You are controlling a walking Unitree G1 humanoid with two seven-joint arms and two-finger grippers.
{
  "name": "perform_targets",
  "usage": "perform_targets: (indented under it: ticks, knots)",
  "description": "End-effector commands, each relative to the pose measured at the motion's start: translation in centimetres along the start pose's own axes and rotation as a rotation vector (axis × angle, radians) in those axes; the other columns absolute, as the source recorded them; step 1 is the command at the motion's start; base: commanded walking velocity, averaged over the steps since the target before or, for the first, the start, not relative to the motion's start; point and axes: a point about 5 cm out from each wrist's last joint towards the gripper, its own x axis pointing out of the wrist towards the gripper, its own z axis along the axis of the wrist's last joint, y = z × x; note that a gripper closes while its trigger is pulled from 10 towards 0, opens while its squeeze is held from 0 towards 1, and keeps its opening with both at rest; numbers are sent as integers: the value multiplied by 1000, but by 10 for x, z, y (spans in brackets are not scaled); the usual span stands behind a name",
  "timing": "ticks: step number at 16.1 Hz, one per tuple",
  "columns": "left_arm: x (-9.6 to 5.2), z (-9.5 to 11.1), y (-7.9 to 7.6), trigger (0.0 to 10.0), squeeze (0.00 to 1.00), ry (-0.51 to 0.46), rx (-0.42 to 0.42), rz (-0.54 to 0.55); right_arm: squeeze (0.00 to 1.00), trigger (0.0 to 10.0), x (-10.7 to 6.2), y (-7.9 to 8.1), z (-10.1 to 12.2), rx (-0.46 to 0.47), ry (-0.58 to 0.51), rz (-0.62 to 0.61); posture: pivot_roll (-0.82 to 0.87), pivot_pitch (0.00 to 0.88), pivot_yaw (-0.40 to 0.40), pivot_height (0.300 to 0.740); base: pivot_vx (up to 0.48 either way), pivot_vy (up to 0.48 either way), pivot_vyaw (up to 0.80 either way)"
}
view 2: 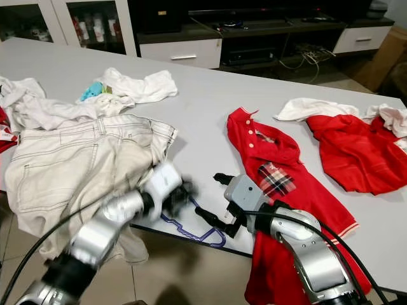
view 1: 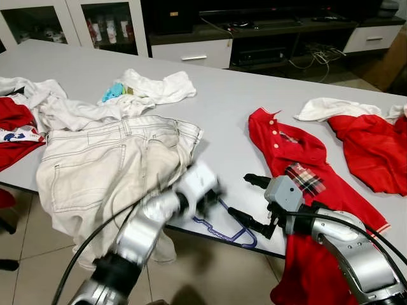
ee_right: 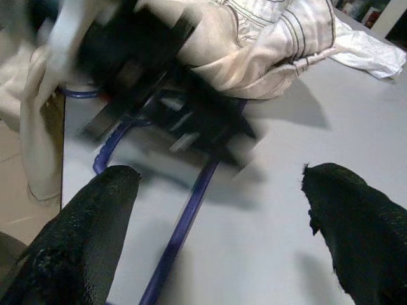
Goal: Hang hanger
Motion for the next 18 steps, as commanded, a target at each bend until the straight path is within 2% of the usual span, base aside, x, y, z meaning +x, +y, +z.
perform_targets:
  ticks: [1,3,4,7,10,13,18]
  knots:
    - [0,9,7,10000,0,-44,-2,33,0,10000,2,-1,2,-3,-15,4,-57,0,-18,740,0,0,0]
    - [1,7,7,10000,0,-42,0,22,0,10000,5,2,1,18,-18,27,-59,0,-16,740,0,0,0]
    - [2,5,6,10000,0,-41,5,22,0,10000,7,3,-2,75,-17,42,-61,0,-12,740,0,0,0]
    - [2,5,7,10000,0,-46,-5,38,0,10000,10,5,-8,136,-10,58,-58,0,-12,740,0,0,0]
    - [-3,-1,25,10000,0,26,-28,138,0,10000,18,10,-14,167,30,133,-52,0,-10,740,0,0,0]
    - [-7,-3,32,10000,0,69,-56,147,0,10000,26,10,-13,186,38,168,-46,0,-13,740,0,0,0]
    - [-9,-32,15,10000,0,251,-107,46,0,10000,32,9,-31,190,148,127,-41,0,-10,740,0,0,0]
